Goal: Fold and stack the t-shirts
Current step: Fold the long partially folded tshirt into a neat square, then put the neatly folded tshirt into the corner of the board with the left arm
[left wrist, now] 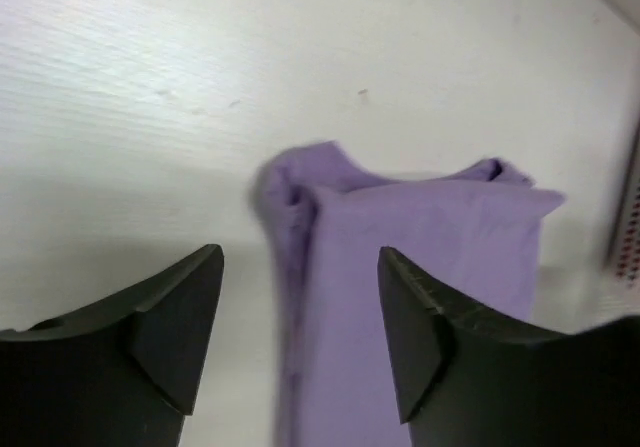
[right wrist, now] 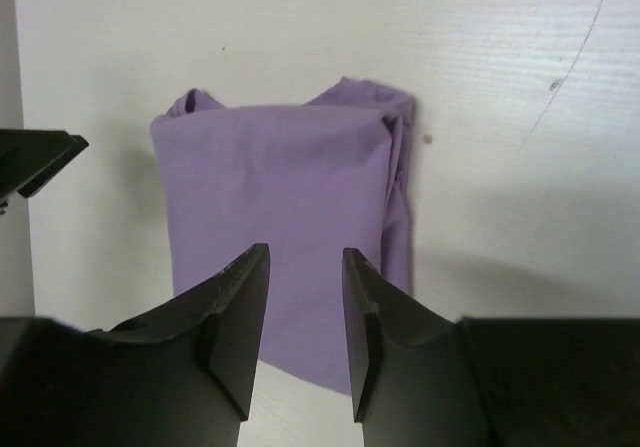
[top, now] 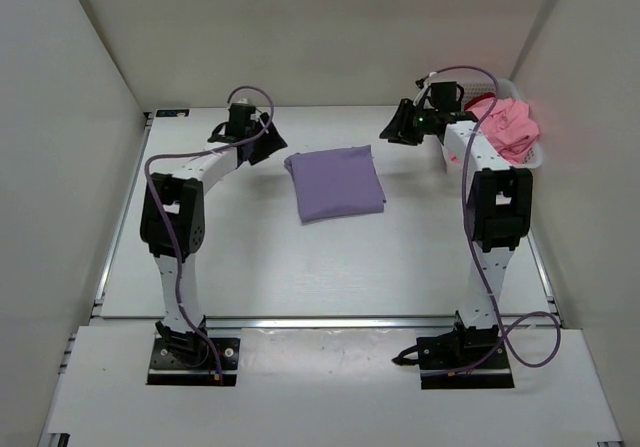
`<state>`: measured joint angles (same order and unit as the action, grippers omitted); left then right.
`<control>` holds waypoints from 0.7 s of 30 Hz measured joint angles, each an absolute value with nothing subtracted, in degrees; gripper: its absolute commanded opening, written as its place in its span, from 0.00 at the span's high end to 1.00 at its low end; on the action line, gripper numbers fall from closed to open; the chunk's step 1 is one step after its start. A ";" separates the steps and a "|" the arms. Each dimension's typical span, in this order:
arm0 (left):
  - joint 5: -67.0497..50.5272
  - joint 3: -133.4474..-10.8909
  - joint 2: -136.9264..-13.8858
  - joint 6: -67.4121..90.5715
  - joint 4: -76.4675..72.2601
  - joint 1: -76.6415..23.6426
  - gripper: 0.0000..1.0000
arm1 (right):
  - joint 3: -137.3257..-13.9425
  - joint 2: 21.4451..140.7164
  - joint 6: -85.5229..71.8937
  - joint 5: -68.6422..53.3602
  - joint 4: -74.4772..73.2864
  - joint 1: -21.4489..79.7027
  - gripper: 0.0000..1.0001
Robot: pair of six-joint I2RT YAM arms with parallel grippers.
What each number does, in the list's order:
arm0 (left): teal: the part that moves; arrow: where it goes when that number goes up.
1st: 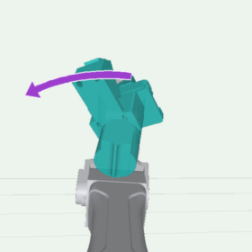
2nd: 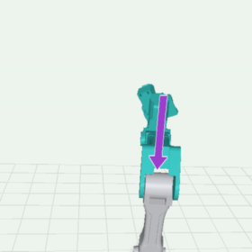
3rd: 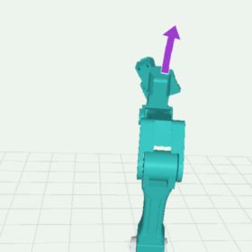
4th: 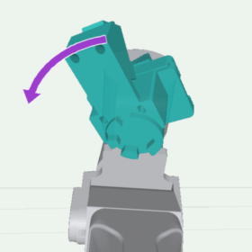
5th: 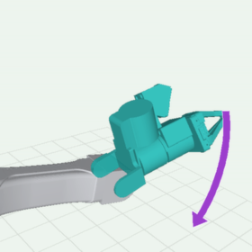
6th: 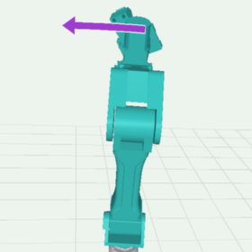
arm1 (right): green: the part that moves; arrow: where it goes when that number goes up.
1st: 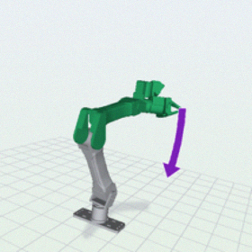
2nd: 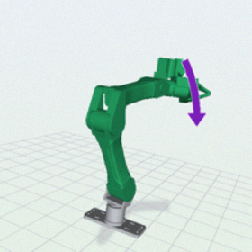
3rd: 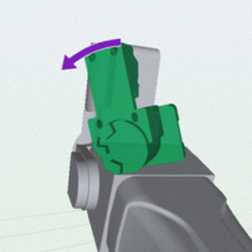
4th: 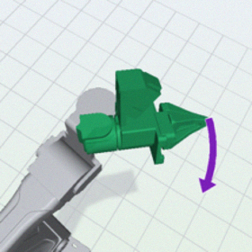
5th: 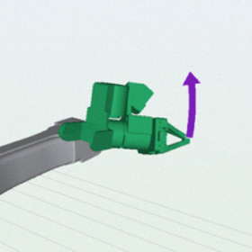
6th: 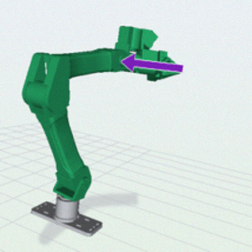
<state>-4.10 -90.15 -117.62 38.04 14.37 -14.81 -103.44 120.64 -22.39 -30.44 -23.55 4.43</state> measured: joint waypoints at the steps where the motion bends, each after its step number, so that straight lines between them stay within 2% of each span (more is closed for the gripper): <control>1: -4.34 -87.94 -116.33 38.06 13.47 -13.91 0.09 | -101.01 118.76 -22.33 -30.30 -23.40 4.43 0.66; 2: -4.49 -84.77 -114.43 37.95 11.97 -13.13 0.05 | -97.34 116.16 -22.39 -30.35 -22.68 4.43 0.66; 6: -6.02 -69.69 -104.38 38.50 5.89 -13.17 0.11 | -80.31 103.33 -24.29 -30.87 -18.11 4.82 0.65; 10: -9.13 -59.77 -98.39 39.22 -1.39 -15.49 0.11 | -64.71 90.32 -25.78 -31.03 -13.39 6.52 0.62; 16: -13.80 -57.30 -103.09 40.12 -7.33 -17.65 0.14 | -47.00 76.64 -27.53 -31.42 -8.08 11.42 0.59; 17: -14.33 -58.48 -105.06 40.12 -7.46 -17.91 0.17 | -44.77 74.74 -27.75 -31.40 -7.97 12.08 0.58; 19: -14.61 -61.14 -109.14 40.12 -7.77 -18.46 0.29 | -41.58 71.64 -28.16 -31.31 -7.90 13.08 0.58; 21: -14.57 -63.33 -112.38 40.38 -7.81 -19.00 0.46 | -39.29 68.99 -28.60 -31.24 -7.55 13.85 0.58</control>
